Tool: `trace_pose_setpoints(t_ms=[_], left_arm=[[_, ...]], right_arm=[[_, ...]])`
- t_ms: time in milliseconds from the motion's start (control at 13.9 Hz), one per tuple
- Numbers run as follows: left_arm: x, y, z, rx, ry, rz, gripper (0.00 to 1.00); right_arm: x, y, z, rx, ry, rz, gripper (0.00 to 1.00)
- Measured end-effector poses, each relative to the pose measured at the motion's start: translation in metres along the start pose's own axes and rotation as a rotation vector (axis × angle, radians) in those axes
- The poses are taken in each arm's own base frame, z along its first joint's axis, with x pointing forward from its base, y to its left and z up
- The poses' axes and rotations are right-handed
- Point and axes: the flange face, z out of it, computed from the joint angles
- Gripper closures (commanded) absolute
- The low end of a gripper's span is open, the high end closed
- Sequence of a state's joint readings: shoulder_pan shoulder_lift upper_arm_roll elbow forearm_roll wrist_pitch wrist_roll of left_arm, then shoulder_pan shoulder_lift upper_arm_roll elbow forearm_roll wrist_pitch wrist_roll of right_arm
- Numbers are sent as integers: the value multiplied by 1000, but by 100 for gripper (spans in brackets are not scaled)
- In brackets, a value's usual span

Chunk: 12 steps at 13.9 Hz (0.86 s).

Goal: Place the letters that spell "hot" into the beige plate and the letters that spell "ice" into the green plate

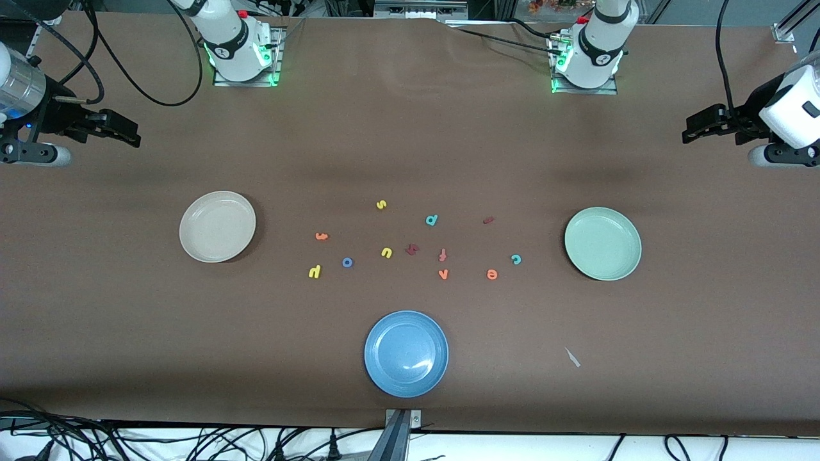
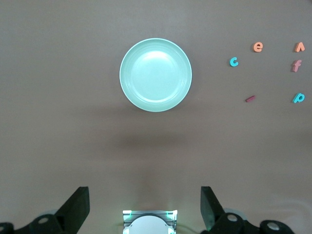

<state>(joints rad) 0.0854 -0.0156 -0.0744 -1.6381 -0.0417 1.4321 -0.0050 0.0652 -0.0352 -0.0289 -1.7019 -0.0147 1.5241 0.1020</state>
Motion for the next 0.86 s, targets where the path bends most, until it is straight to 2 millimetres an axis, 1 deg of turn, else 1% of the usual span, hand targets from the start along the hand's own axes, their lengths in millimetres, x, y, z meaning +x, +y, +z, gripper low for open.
trace_pose_setpoints(t_ms=[288,864], left_arm=[[4,-1,-1,-1,27,-15,0],[4,-6,-2,-3,33,-31,0]], right_arm=[[0,0,0,0,0,0,0],[0,0,0,0,0,0,0]])
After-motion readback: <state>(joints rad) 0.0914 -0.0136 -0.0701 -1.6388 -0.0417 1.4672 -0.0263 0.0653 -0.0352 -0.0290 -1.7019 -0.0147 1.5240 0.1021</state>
